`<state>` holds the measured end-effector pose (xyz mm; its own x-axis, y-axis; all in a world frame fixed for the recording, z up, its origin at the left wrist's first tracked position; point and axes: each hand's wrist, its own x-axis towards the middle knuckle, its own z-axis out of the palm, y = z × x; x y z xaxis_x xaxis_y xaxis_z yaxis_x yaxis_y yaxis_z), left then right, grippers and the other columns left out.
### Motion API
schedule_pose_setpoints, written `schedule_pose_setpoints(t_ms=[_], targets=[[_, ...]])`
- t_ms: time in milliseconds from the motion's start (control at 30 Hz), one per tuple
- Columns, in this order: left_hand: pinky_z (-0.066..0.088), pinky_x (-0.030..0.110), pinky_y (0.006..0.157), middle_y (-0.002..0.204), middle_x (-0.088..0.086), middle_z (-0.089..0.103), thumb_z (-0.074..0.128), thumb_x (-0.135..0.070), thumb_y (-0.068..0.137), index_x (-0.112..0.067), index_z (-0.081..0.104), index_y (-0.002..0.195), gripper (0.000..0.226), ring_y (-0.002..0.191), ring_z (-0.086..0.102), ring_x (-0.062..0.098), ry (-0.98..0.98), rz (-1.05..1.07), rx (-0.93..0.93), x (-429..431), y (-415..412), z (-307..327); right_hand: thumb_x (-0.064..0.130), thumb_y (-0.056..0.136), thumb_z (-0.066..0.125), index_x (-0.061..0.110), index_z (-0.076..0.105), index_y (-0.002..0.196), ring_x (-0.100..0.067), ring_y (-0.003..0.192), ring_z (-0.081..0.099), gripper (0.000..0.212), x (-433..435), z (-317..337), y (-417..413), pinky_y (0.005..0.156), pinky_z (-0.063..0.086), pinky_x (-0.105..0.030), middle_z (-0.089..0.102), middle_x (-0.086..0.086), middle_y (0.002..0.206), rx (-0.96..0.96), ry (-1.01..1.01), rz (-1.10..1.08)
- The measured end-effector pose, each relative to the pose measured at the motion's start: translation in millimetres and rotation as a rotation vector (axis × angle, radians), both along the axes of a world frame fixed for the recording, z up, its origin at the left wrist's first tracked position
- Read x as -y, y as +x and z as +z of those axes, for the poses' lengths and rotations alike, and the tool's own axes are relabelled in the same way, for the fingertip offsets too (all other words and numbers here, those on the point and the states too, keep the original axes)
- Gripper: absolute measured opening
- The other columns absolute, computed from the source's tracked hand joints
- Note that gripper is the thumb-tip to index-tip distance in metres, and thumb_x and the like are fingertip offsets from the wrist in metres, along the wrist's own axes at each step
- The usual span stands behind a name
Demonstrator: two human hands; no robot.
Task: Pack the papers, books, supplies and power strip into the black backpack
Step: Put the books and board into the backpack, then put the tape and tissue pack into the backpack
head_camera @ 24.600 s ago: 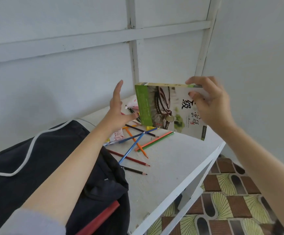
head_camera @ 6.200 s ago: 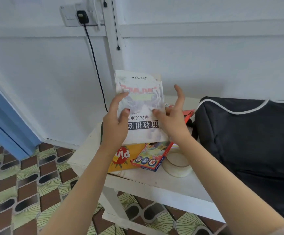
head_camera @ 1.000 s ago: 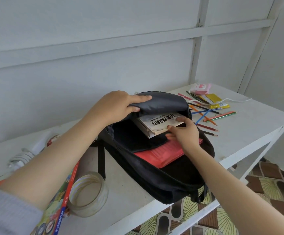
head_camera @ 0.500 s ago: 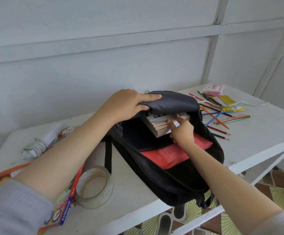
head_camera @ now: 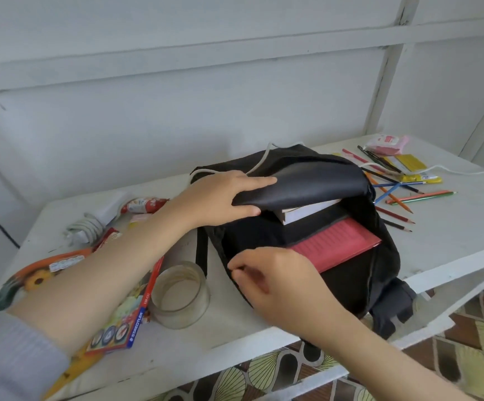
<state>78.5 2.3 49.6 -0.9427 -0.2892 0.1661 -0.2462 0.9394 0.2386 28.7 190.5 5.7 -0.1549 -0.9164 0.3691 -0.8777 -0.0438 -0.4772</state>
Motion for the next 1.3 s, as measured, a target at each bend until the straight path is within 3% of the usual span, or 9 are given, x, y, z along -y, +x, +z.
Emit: schedule_pose_setpoints(t_ms=[67, 167, 400, 600, 767, 900, 1033, 1200, 1300], targets=[[0.037, 0.021, 0.094, 0.123, -0.011, 0.055, 0.058, -0.035, 0.09, -0.04, 0.049, 0.132, 0.043, 0.113, 0.047, 0.0, 0.046, 0.006, -0.091, -5.7, 23.5, -5.4, 0.028, 0.086, 0.05, 0.025, 0.065, 0.09, -0.008, 0.064, 0.049, 0.016, 0.2, -12.7, 18.2, 0.051, 0.045, -0.027, 0.056, 0.01, 0.069, -0.097, -0.034, 0.099], [0.038, 0.011, 0.078, 0.11, -0.018, 0.053, 0.055, -0.027, 0.092, -0.03, 0.06, 0.122, 0.031, 0.091, 0.046, -0.017, 0.01, 0.111, -0.218, -12.2, 67.8, -13.8, 0.026, 0.084, 0.05, 0.021, 0.065, 0.094, -0.015, 0.071, 0.052, 0.018, 7.8, -34.6, 34.5, 0.053, 0.047, -0.031, 0.059, 0.005, 0.078, -0.184, -0.033, 0.155], [0.04, 0.026, 0.08, 0.109, 0.002, 0.064, 0.056, -0.025, 0.091, -0.019, 0.067, 0.112, 0.025, 0.101, 0.057, 0.019, -0.058, 0.592, -0.236, -24.9, 165.4, -82.7, 0.039, 0.067, 0.075, 0.025, 0.055, 0.117, -0.024, 0.08, 0.057, 0.056, 31.0, -66.4, 54.0, 0.069, 0.048, -0.036, 0.063, -0.005, 0.095, -0.405, 0.032, 0.0], [0.034, 0.008, 0.07, 0.107, -0.005, 0.059, 0.05, -0.02, 0.095, -0.021, 0.062, 0.121, 0.029, 0.09, 0.05, 0.006, 0.178, 0.683, -0.321, -36.4, 178.7, -103.0, 0.049, 0.062, 0.076, 0.026, 0.064, 0.084, -0.026, 0.076, 0.057, 0.034, 41.9, -80.6, 59.7, 0.077, 0.031, -0.039, 0.065, -0.003, 0.082, -0.447, 0.015, -0.077], [0.033, 0.006, 0.072, 0.106, -0.007, 0.057, 0.053, -0.017, 0.093, -0.021, 0.064, 0.118, 0.027, 0.094, 0.051, 0.007, 0.21, 0.675, -0.329, -34.6, 179.4, -106.1, 0.043, 0.066, 0.066, 0.028, 0.061, 0.084, -0.022, 0.083, 0.052, 0.025, 18.8, -57.4, 57.3, 0.067, 0.048, -0.033, 0.06, 0.001, 0.088, -0.255, -0.032, -0.008], [0.032, 0.007, 0.074, 0.108, -0.009, 0.059, 0.053, -0.018, 0.093, -0.02, 0.066, 0.112, 0.023, 0.099, 0.053, 0.008, 0.225, 0.643, -0.376, -32.2, 166.7, -93.5, 0.044, 0.069, 0.06, 0.031, 0.06, 0.091, -0.015, 0.088, 0.048, 0.025, -13.9, -21.9, 44.3, 0.063, 0.047, -0.022, 0.059, 0.007, 0.101, -0.152, -0.085, -0.023], [0.036, 0.005, 0.08, 0.102, -0.025, 0.058, 0.051, -0.017, 0.093, -0.04, 0.058, 0.105, 0.027, 0.096, 0.053, -0.012, 0.347, 0.522, -0.506, -43.8, 130.6, -71.4, 0.052, 0.072, 0.057, 0.036, 0.061, 0.095, -0.011, 0.097, 0.047, 0.028, -43.5, 13.9, 13.7, 0.079, 0.04, -0.013, 0.058, 0.017, 0.104, -0.068, -0.137, -0.13], [0.037, 0.003, 0.084, 0.109, -0.029, 0.057, 0.047, -0.043, 0.09, -0.048, 0.053, 0.11, 0.022, 0.105, 0.05, -0.015, 0.439, 0.235, -0.431, -70.7, 76.6, -65.1, 0.053, 0.073, 0.06, 0.035, 0.062, 0.097, -0.016, 0.1, 0.05, 0.03, -68.8, 27.3, -29.1, 0.083, 0.033, -0.011, 0.061, 0.015, 0.101, -0.01, -0.204, -0.32], [0.035, 0.005, 0.091, 0.113, -0.032, 0.053, 0.051, -0.063, 0.079, -0.051, 0.04, 0.119, 0.043, 0.11, 0.047, -0.014, 0.418, 0.063, -0.316, -89.0, 52.7, -68.3, 0.043, 0.075, 0.071, 0.03, 0.064, 0.097, -0.019, 0.099, 0.05, 0.027, -79.8, 22.9, -48.9, 0.079, 0.032, -0.013, 0.062, 0.01, 0.101, 0.005, -0.216, -0.435]])
